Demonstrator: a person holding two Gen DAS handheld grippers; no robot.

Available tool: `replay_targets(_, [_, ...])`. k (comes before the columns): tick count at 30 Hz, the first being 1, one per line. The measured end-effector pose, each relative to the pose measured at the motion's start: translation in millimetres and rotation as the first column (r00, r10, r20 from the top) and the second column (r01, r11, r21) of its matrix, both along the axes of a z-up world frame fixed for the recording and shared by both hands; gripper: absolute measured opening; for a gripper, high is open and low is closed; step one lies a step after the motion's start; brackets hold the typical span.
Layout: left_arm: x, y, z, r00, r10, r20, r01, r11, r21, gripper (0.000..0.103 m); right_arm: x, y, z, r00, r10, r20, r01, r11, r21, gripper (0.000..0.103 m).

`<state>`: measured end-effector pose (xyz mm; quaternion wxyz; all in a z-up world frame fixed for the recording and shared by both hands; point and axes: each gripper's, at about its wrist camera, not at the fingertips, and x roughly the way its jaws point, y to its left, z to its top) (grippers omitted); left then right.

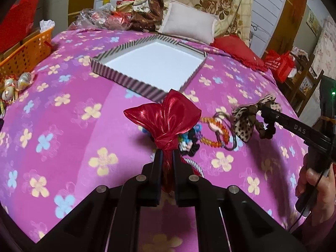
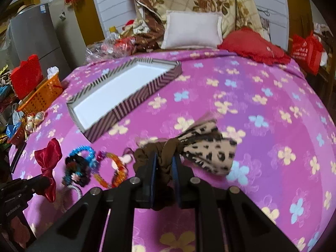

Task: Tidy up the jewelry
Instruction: 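Carry the red bow with the left gripper while the right carries the leopard bow into the tray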

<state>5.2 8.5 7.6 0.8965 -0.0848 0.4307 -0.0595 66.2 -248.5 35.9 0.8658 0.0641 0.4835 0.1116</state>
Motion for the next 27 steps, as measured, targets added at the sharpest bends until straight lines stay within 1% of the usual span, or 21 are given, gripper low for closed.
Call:
replay_targets(4, [5,4,10,1.0,-0.001,0.019,0.0,1.0,0.018,0.0,4,6,16,0.999,0.017,0.037,-0.017,1.0,-0.002,0.014])
replay_targets(10, [16,11,24,0.999,0.004,0.049,-0.005,1.0,0.029,0.0,15,17,28,0.997,0.038,0.061,-0.038,0.999,0.0,0.014])
replay_targets(14, [27,17,31,0.998,0.008,0.057,-0.01,0.999,0.034,0.0,23,24,33,0.996,0.049,0.069,-0.049,0.999,0.01,0.014])
replay_targets(17, [35,19,36,0.997,0.016,0.071,-0.021,0.998,0.059,0.0,32,30,35,0.995,0.062,0.074,-0.063,0.998,0.012,0.014])
replay_targets(21, [46,21,40,0.996,0.025,0.081,-0.031,0.997,0.072,0.0,43,41,37,0.994,0.08,0.079,-0.082,0.996,0.018,0.014])
replay_targets(27, [75,27,46,0.995,0.041,0.093,-0.05,0.994,0.094,0.0,68,57,38,0.991,0.106,0.085,-0.11,0.993,0.037,0.014])
